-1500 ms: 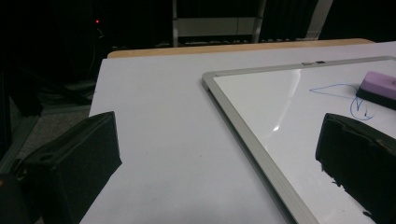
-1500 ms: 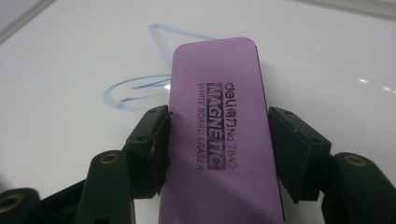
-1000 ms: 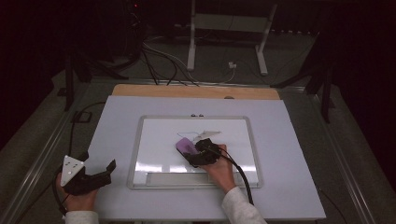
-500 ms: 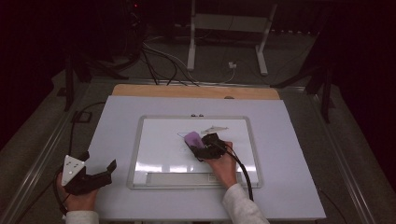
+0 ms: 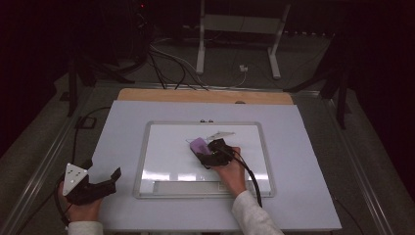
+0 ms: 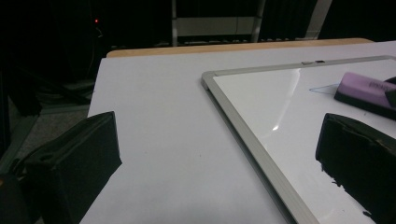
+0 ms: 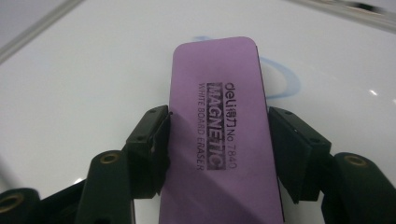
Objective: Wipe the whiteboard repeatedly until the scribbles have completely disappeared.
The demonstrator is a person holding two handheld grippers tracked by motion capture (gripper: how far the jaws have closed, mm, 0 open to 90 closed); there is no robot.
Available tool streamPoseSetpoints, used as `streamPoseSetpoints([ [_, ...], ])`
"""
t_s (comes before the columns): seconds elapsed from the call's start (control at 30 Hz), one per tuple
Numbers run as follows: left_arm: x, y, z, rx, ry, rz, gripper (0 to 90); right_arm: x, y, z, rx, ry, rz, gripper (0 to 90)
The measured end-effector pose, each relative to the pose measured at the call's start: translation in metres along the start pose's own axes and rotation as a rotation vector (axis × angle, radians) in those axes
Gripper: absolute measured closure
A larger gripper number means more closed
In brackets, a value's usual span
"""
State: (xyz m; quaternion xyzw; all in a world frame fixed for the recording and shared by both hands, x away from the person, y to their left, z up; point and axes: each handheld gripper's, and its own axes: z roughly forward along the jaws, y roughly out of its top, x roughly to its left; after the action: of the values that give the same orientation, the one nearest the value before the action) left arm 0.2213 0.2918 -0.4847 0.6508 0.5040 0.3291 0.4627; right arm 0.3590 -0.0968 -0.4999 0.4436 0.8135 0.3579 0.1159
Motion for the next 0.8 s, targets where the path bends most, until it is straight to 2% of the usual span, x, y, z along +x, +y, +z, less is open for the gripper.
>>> streamPoseSetpoints([
  [0.07,0.0,0.0,0.0,-0.001,-0.001,-0.001,0.7,-0.009,0.0,-0.002,-0.003,-0.037,0.043,41.7],
  [0.1,0.0,0.0,0.001,-0.001,-0.001,0.0,0.7,-0.01,0.0,-0.002,-0.001,-0.037,0.056,41.7],
  [0.17,-0.001,0.0,0.001,0.0,-0.003,0.002,0.7,-0.008,0.001,-0.002,-0.002,-0.045,0.042,41.6],
  [0.4,-0.001,0.0,0.001,0.001,-0.003,0.002,0.7,0.02,-0.002,0.003,0.009,0.075,-0.039,41.6],
  [0.47,-0.001,0.0,0.001,0.0,-0.003,0.003,0.7,0.023,-0.002,0.003,0.01,0.085,-0.056,41.6],
  [0.53,-0.001,0.0,0.0,0.001,-0.002,0.004,0.7,0.021,-0.002,0.003,0.012,0.093,-0.052,41.6],
  [0.6,-0.001,0.0,0.0,0.0,-0.001,0.003,0.7,0.018,-0.002,0.003,0.01,0.073,-0.05,41.6],
  [0.7,-0.001,0.0,0.0,0.0,0.0,0.002,0.7,0.006,-0.001,0.001,0.0,0.023,0.001,41.6],
  [0.77,0.0,0.0,0.0,0.0,-0.001,0.001,0.7,-0.002,0.0,0.0,-0.012,-0.028,0.029,41.6],
  [0.8,-0.001,0.0,0.001,0.0,-0.003,0.001,0.7,-0.006,0.0,0.001,-0.01,-0.025,0.053,41.6],
])
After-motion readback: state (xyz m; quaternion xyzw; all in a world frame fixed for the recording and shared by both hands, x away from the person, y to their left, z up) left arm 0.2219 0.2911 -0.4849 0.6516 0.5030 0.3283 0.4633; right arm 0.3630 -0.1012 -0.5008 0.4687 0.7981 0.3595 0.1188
